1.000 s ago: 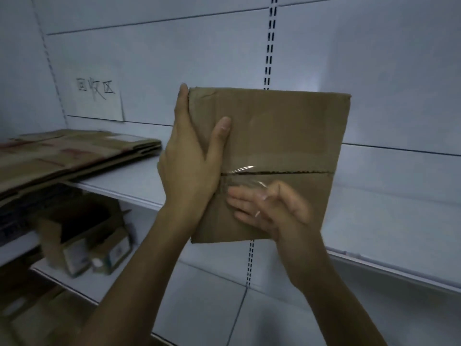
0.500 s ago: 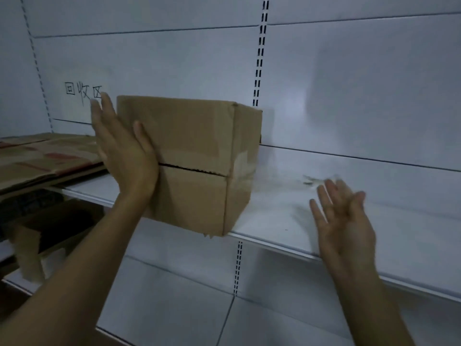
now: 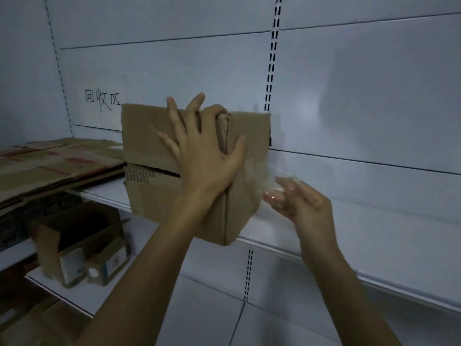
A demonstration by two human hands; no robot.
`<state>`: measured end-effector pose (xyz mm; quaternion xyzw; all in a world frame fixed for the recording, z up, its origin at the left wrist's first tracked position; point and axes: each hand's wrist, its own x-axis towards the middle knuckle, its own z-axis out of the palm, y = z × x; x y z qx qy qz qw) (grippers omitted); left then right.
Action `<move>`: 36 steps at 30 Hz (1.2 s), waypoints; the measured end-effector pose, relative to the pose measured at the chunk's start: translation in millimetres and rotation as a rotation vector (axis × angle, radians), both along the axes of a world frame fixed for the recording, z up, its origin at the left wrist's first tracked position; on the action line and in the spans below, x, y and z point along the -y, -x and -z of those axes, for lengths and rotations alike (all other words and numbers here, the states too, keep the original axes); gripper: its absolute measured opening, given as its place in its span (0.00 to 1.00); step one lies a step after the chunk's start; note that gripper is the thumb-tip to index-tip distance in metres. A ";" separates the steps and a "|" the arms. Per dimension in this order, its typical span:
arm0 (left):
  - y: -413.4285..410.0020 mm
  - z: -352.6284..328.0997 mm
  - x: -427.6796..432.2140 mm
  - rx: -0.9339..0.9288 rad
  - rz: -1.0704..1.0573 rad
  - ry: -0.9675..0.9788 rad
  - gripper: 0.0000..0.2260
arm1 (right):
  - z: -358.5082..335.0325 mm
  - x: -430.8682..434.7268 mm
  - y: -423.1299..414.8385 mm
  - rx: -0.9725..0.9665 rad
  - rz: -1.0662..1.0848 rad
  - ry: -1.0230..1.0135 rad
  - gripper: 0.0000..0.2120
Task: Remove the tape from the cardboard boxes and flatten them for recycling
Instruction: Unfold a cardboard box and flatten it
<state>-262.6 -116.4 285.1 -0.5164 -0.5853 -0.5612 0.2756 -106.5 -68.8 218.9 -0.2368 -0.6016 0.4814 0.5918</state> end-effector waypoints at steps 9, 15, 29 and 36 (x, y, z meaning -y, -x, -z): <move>14.0 3.4 -7.9 0.030 0.002 -0.118 0.19 | -18.1 -46.6 -93.6 -0.733 0.090 0.479 0.08; -78.7 3.6 -60.4 0.055 -0.203 -0.117 0.14 | -6.4 -2.2 -94.4 -0.362 -0.041 0.310 0.21; -253.7 22.1 -78.0 -0.010 0.418 -0.069 0.21 | 46.5 36.8 -230.7 -0.072 0.575 0.019 0.12; -289.0 51.1 -54.6 -0.257 0.619 -0.306 0.11 | 43.6 27.6 -251.1 -0.024 0.508 0.019 0.07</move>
